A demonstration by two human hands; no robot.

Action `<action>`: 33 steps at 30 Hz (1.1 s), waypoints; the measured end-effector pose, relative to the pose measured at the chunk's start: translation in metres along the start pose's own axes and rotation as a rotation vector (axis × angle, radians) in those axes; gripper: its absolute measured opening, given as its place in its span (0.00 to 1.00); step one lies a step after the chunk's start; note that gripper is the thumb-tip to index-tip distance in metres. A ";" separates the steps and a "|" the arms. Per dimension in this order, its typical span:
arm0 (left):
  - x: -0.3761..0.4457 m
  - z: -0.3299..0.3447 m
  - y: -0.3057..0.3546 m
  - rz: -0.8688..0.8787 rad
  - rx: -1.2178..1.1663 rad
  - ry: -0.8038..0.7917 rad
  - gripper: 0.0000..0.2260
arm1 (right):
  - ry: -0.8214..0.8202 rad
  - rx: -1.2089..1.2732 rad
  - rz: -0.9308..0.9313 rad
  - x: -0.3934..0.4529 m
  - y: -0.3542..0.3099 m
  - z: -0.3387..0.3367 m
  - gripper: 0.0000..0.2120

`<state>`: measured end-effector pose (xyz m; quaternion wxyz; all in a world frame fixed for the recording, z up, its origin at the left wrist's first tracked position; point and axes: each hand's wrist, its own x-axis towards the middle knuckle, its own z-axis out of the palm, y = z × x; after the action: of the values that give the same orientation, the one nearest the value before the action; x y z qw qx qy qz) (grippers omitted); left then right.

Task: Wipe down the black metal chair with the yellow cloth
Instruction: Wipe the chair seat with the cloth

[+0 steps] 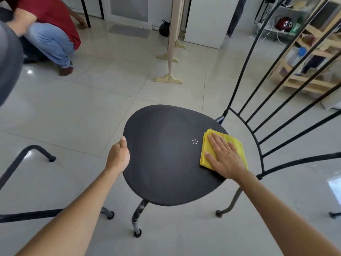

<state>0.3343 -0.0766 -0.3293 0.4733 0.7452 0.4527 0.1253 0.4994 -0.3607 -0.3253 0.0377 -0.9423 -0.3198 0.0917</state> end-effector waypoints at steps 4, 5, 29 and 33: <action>0.005 0.002 -0.004 -0.001 -0.033 -0.005 0.27 | 0.019 -0.008 0.014 0.044 0.005 -0.005 0.35; 0.006 0.003 -0.005 0.002 -0.043 -0.008 0.27 | 0.020 -0.009 0.022 0.055 0.003 -0.006 0.34; 0.014 0.006 -0.010 -0.002 -0.177 -0.026 0.23 | 0.029 0.002 -0.293 0.175 -0.179 -0.003 0.31; 0.014 0.005 -0.010 -0.048 -0.199 -0.042 0.23 | 0.014 -0.017 -0.421 0.152 -0.195 0.002 0.30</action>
<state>0.3400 -0.0665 -0.3432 0.5573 0.6859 0.4457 0.1424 0.5012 -0.1133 -0.3245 0.0505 -0.8556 -0.5101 0.0725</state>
